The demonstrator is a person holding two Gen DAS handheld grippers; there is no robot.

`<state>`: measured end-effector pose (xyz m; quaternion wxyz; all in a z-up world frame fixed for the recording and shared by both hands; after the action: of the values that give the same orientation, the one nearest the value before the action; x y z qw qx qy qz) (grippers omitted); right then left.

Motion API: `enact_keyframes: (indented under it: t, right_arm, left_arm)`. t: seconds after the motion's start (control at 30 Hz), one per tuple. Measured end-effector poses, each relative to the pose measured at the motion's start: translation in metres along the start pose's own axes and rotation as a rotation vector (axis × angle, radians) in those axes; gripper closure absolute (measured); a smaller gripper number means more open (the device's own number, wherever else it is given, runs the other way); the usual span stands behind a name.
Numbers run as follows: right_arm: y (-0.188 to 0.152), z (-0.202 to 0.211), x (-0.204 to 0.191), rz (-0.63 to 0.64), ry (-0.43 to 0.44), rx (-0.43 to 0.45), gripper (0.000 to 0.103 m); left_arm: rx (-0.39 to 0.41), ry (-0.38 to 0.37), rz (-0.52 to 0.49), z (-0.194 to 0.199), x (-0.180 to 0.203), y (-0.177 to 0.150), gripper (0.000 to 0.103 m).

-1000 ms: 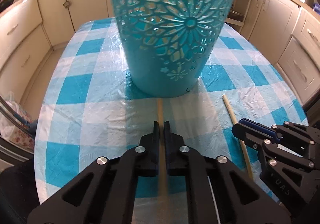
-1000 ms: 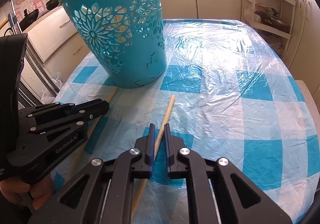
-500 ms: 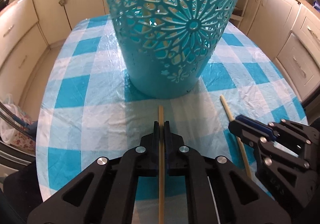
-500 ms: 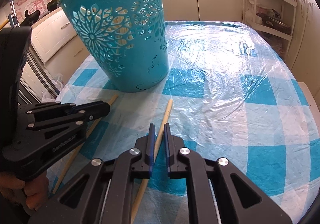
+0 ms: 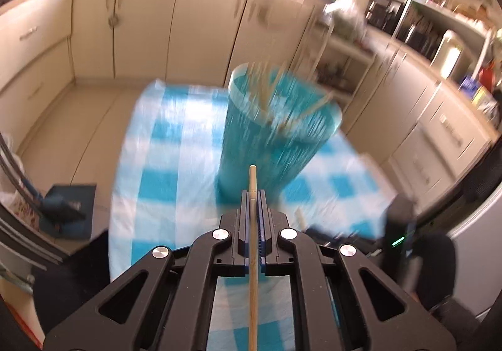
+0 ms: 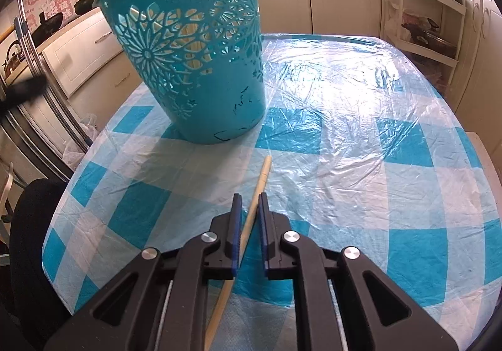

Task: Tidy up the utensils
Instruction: 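Lift the chopstick over the teal basket with the left tool and release it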

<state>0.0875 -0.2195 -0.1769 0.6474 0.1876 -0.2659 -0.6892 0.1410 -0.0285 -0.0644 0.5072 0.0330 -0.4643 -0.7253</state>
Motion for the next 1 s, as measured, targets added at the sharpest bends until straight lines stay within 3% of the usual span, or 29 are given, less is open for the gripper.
enact_keyframes:
  t: [0.17, 0.57, 0.77, 1.0]
  right_arm:
    - [0.0, 0.0, -0.002, 0.005, 0.0, 0.003, 0.089]
    - [0.001, 0.001, -0.004, 0.008, 0.007, 0.007, 0.086]
    - [0.002, 0.0, -0.003, -0.002, 0.02, 0.005, 0.086]
    - [0.002, -0.001, 0.002, -0.013, 0.037, 0.002, 0.085]
  left_arm:
    - [0.108, -0.035, -0.031, 0.019, 0.016, 0.035, 0.098]
    - [0.297, -0.026, -0.029, 0.005, 0.034, 0.114, 0.098]
    - [0.424, 0.02, -0.04, -0.013, 0.036, 0.149, 0.098]
    - [0.462, 0.086, 0.0, -0.049, 0.019, 0.161, 0.098]
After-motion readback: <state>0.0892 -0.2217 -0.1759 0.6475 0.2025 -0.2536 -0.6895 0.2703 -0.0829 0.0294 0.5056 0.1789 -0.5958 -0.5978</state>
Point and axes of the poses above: each gripper's, at about its wrist camera, not at the fingertips, and z roughly against the way its jaws point, x to its right, y to its top, the point moved 3 cm from there along -z, roughly the way its jaws point, and after that the axes turned 14 degrees about -y, right-handed, at the moved point
